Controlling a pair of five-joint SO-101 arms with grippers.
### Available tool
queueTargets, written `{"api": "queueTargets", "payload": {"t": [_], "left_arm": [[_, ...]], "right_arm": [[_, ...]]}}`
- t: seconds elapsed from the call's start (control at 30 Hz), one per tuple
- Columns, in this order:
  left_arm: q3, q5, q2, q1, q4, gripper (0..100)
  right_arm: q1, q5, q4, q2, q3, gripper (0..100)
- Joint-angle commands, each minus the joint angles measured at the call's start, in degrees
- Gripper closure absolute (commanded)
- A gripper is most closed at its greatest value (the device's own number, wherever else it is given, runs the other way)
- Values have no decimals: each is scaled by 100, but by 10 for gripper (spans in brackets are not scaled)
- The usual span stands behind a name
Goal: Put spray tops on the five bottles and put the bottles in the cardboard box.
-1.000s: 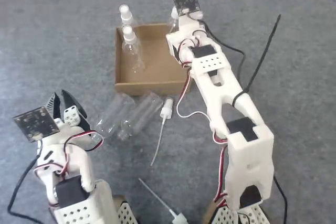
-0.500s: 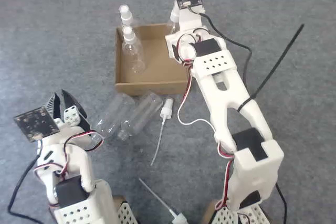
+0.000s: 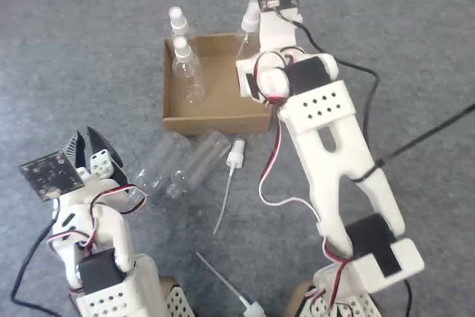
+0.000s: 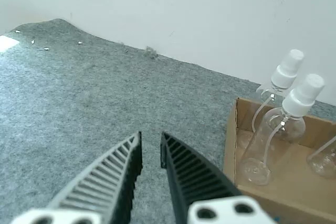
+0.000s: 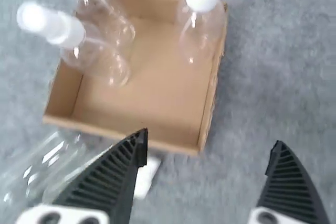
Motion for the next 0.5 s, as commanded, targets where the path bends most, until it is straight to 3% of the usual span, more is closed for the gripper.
{"api": "queueTargets", "payload": {"t": [0.0, 0.27, 0.47], "left_arm": [[-31, -26, -88, -79, -220, 949], [92, 141, -88, -466, -615, 949], [92, 176, -88, -475, -615, 949]], "right_arm": [[-365, -79, 857, -743, -396, 684], [-1437, -360, 2053, -1165, -387, 684], [-2053, -756, 1938, -1226, 281, 685]]}}
